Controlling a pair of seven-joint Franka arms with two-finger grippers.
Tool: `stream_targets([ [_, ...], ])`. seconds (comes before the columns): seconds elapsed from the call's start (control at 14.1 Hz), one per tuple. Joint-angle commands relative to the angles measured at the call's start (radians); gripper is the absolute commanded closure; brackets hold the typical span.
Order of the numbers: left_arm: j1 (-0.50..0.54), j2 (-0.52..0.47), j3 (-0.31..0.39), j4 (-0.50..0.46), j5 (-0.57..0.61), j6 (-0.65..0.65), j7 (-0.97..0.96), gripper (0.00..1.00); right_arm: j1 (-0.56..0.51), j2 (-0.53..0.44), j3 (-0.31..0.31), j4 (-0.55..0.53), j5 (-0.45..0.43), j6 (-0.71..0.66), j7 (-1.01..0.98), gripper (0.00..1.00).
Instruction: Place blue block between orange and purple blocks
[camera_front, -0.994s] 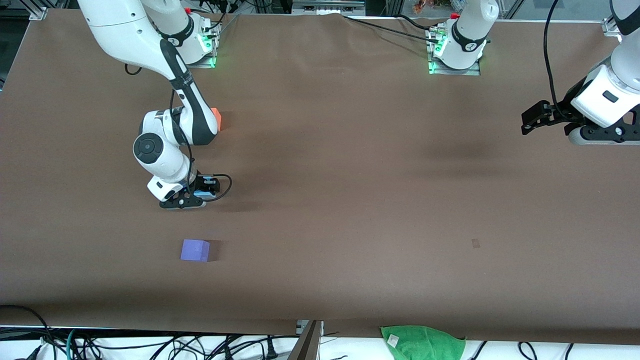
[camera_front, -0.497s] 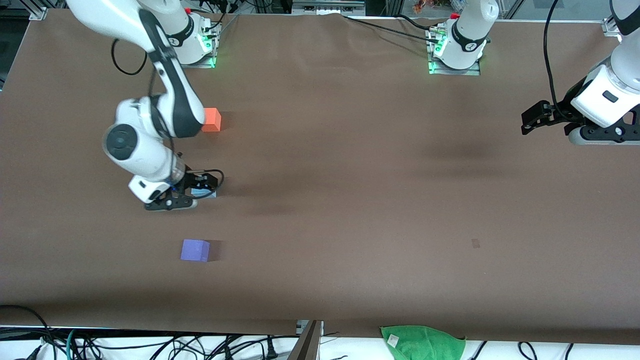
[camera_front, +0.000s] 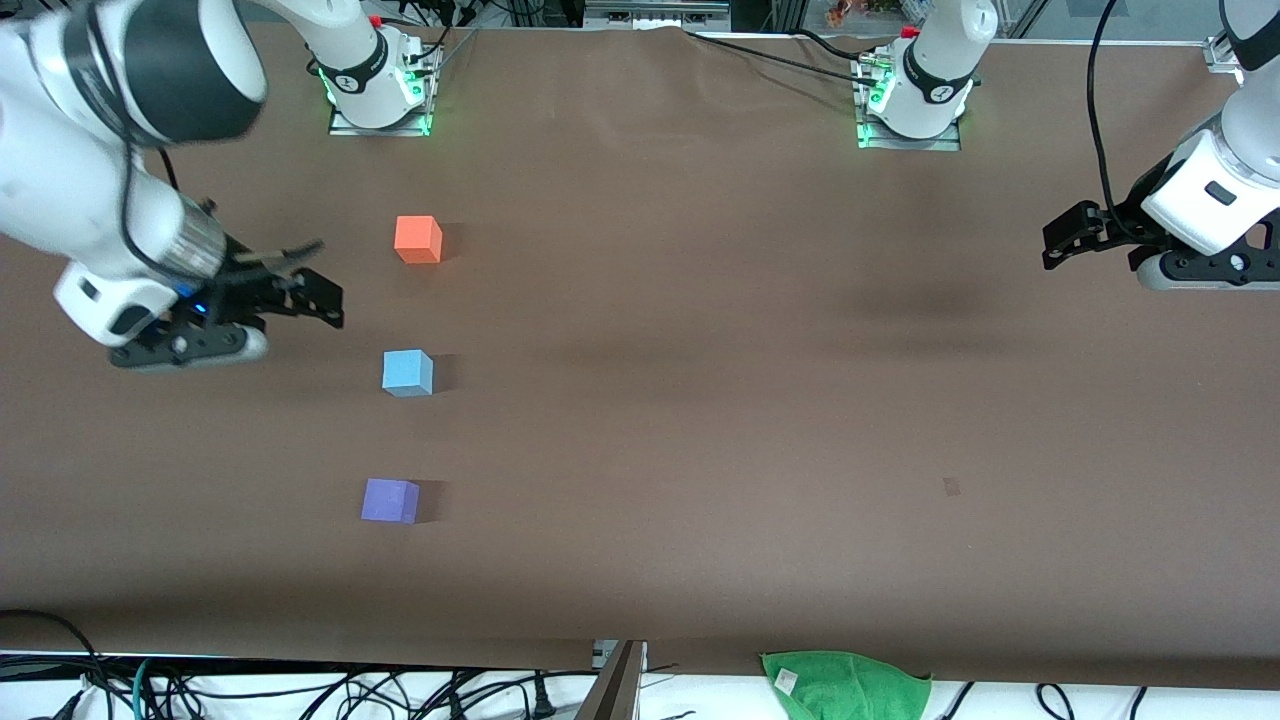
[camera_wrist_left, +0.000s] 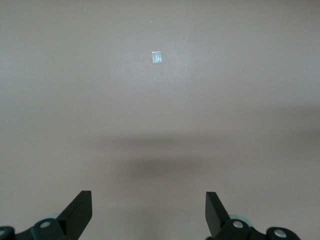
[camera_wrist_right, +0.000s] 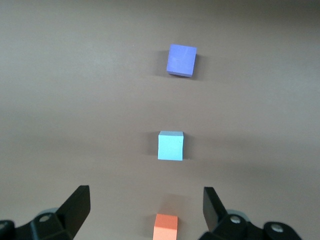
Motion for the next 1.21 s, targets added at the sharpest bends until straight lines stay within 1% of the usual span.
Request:
stream_targets([
  [0.0,-0.008,-0.006,0.008,0.000,-0.010,-0.008,0.018,0.00,-0.001,-0.034,-0.021,-0.003,-0.017,-0.020,-0.019,0.00],
  [0.07,-0.006,-0.006,0.006,0.000,-0.010,-0.008,0.018,0.00,-0.001,-0.057,-0.038,-0.011,-0.020,-0.035,-0.024,0.00],
  [0.14,-0.008,-0.006,0.008,0.000,-0.010,-0.010,0.018,0.00,-0.001,-0.074,-0.060,-0.011,-0.035,-0.079,-0.038,0.00],
  [0.21,-0.008,-0.006,0.006,0.000,-0.010,-0.008,0.018,0.00,-0.001,-0.101,-0.069,-0.008,-0.069,-0.101,-0.064,0.00],
  [0.28,-0.008,-0.006,0.006,0.000,-0.012,-0.010,0.018,0.00,-0.001,-0.140,-0.072,-0.013,-0.083,-0.121,-0.076,0.00],
  [0.36,-0.008,-0.006,0.006,0.000,-0.011,-0.010,0.018,0.00,-0.003,-0.155,-0.078,-0.014,-0.088,-0.154,-0.078,0.00],
  [0.43,-0.008,-0.006,0.008,0.000,-0.010,-0.008,0.018,0.00,-0.029,-0.161,-0.066,-0.014,-0.101,-0.161,-0.078,0.00],
  [0.5,-0.008,-0.007,0.006,0.000,-0.010,-0.008,0.018,0.00,-0.087,-0.162,-0.008,-0.014,-0.124,-0.159,-0.078,0.00],
  [0.57,-0.008,-0.006,0.008,0.000,-0.012,-0.010,0.019,0.00,-0.127,-0.162,0.030,-0.010,-0.161,-0.159,-0.079,0.00],
  [0.64,-0.008,-0.006,0.008,0.000,-0.011,-0.010,0.019,0.00,-0.130,-0.160,0.034,-0.010,-0.178,-0.161,-0.079,0.00],
  [0.78,-0.006,-0.006,0.006,0.000,-0.012,-0.010,0.019,0.00,-0.135,-0.163,0.040,-0.010,-0.171,-0.170,-0.063,0.00],
  [0.99,-0.008,-0.006,0.008,0.000,-0.011,-0.010,0.018,0.00,-0.147,-0.174,0.048,-0.014,-0.102,-0.198,-0.059,0.00],
  [1.14,-0.008,-0.006,0.008,0.000,-0.012,-0.010,0.018,0.00,-0.150,-0.181,0.049,-0.020,-0.097,-0.222,-0.055,0.00],
])
